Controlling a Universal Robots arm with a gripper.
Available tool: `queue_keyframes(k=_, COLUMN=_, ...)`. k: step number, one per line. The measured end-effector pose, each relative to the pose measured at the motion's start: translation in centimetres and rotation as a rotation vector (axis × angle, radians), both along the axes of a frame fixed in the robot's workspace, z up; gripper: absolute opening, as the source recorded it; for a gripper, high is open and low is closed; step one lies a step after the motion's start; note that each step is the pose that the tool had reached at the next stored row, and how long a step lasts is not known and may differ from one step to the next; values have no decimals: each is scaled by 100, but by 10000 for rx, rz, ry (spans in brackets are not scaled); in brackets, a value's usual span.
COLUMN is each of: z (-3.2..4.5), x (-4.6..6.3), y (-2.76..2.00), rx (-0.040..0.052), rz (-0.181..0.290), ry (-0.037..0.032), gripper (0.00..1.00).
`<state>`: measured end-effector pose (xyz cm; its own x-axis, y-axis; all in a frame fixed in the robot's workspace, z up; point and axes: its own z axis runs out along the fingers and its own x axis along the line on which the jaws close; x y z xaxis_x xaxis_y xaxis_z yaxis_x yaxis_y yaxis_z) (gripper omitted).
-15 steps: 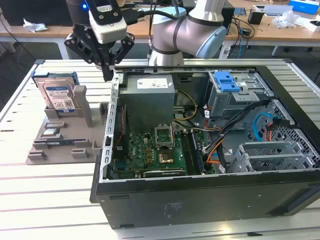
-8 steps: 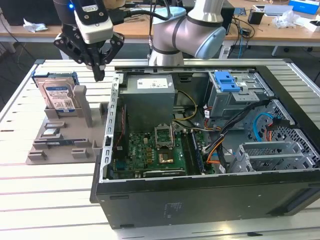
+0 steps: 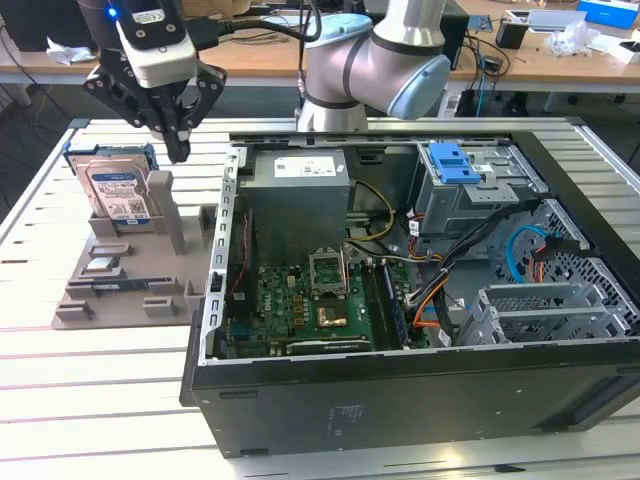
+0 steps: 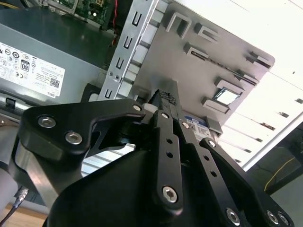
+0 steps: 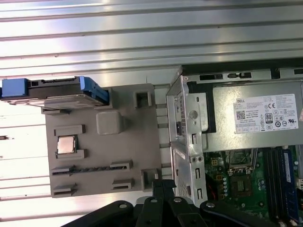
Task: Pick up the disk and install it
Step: 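Reach for the disk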
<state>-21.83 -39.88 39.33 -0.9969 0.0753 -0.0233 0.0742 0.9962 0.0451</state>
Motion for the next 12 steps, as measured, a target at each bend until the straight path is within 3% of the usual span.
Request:
queue_keyframes(k=10, z=0, x=-192, y=0, rx=0, rz=0, ry=0, gripper=11)
queue_keyframes(k=12, z=0, x=-271, y=0, rx=0, rz=1, ry=0, gripper=11)
